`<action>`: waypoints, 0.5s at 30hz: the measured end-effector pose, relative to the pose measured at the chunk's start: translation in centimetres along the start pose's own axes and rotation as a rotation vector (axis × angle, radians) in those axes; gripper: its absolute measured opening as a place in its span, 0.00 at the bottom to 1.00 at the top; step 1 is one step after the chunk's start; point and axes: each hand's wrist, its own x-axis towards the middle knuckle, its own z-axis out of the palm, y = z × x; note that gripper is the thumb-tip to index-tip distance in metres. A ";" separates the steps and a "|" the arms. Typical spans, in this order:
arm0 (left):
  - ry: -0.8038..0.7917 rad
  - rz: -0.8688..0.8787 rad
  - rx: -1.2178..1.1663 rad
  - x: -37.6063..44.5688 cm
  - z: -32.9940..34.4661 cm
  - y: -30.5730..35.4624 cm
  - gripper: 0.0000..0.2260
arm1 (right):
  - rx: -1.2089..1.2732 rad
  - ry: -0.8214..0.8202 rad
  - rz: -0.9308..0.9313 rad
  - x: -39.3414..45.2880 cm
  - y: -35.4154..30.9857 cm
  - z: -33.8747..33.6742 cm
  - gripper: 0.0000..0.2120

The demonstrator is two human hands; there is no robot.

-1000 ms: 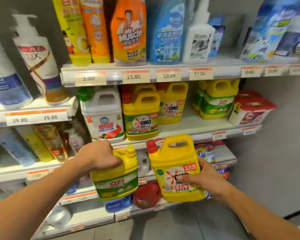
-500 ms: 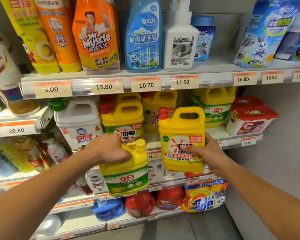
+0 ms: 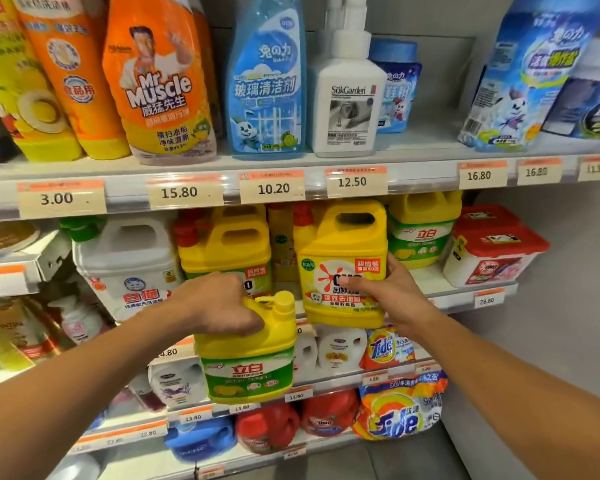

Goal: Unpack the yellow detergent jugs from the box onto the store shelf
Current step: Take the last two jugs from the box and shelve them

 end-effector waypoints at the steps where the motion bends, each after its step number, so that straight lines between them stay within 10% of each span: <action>1: 0.001 -0.005 -0.014 0.2 0.0 0.1 0.15 | 0.001 -0.013 -0.011 0.6 -0.3 0.2 0.42; 15: 0.015 -0.082 -0.118 0.4 -0.8 0.9 0.19 | 0.034 -0.099 -0.021 6.3 -0.6 3.1 0.38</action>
